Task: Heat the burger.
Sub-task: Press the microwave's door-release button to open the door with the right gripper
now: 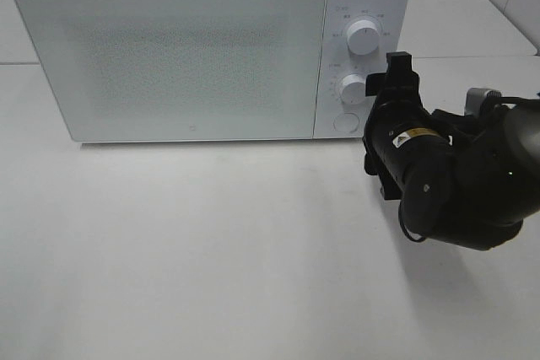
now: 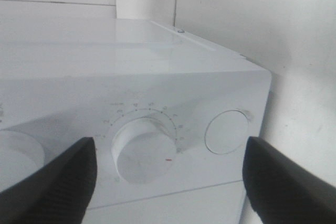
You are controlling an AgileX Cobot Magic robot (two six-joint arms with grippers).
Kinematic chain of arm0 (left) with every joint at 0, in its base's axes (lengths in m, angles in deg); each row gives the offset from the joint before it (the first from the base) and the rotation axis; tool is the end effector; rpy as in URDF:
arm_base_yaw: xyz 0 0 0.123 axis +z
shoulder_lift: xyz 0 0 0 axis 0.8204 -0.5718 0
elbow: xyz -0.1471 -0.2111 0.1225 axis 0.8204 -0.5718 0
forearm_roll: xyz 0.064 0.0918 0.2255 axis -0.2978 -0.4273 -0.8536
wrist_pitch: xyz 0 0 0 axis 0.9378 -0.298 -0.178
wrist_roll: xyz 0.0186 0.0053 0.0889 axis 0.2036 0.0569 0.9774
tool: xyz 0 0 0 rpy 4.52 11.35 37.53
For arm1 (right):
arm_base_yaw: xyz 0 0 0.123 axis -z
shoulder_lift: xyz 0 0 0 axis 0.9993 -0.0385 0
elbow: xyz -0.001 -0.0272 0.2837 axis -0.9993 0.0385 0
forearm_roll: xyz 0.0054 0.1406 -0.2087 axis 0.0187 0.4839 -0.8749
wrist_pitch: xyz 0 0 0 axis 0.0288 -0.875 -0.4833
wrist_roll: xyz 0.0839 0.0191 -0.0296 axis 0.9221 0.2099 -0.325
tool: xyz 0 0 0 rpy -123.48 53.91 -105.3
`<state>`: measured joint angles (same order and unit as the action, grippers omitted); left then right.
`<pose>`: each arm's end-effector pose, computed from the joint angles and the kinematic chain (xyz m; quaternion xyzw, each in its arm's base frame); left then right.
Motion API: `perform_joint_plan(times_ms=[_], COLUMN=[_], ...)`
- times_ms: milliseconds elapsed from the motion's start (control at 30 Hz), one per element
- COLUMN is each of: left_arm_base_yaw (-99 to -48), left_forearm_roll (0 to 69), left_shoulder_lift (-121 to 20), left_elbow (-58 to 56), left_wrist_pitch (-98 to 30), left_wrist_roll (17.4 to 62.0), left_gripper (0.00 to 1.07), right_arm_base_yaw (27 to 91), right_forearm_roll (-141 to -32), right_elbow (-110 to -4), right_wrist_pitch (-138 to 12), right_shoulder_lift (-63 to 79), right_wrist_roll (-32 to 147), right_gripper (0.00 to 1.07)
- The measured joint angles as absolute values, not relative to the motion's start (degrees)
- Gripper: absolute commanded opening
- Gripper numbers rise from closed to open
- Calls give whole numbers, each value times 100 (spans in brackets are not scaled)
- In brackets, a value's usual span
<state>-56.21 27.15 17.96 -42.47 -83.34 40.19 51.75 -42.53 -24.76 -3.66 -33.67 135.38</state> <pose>-0.0060 -0.0098 0.2794 0.0421 0.8457 -0.0476 0.5299 0.2839 0.1373 0.1268 0.5528 0.5488 0.4214 0.4644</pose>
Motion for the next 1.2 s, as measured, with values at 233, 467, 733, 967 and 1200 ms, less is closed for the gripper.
perform_joint_plan(times_ms=[233, 467, 733, 967, 1200], left_arm_base_yaw=[-5621, -5621, -5621, -5621, -5621], left_forearm_roll=[2715, 2715, 2715, 2715, 2715], left_shoulder_lift=[1796, 1796, 1796, 1796, 1796], left_elbow=[-4247, -4247, -4247, -4247, -4247], left_wrist_pitch=[-8334, -8334, -8334, -8334, -8334], left_wrist_roll=[4019, 4019, 4019, 4019, 4019], left_gripper=[100, 100, 100, 100, 100], right_arm_base_yaw=[5175, 5187, 5278, 5697, 6063], right_forearm_roll=[-4373, -4419, -4505, -4551, -5158], right_elbow=[-2098, -2080, -2075, -2264, -2711], right_wrist_pitch=[-1322, -3047, -4485, -5711, -7465], right_shoulder_lift=[-2662, -1923, -1511, -1436, -1436], right_wrist_roll=[12300, 9527, 6748, 5350, 4749], right_gripper=[74, 74, 74, 74, 74])
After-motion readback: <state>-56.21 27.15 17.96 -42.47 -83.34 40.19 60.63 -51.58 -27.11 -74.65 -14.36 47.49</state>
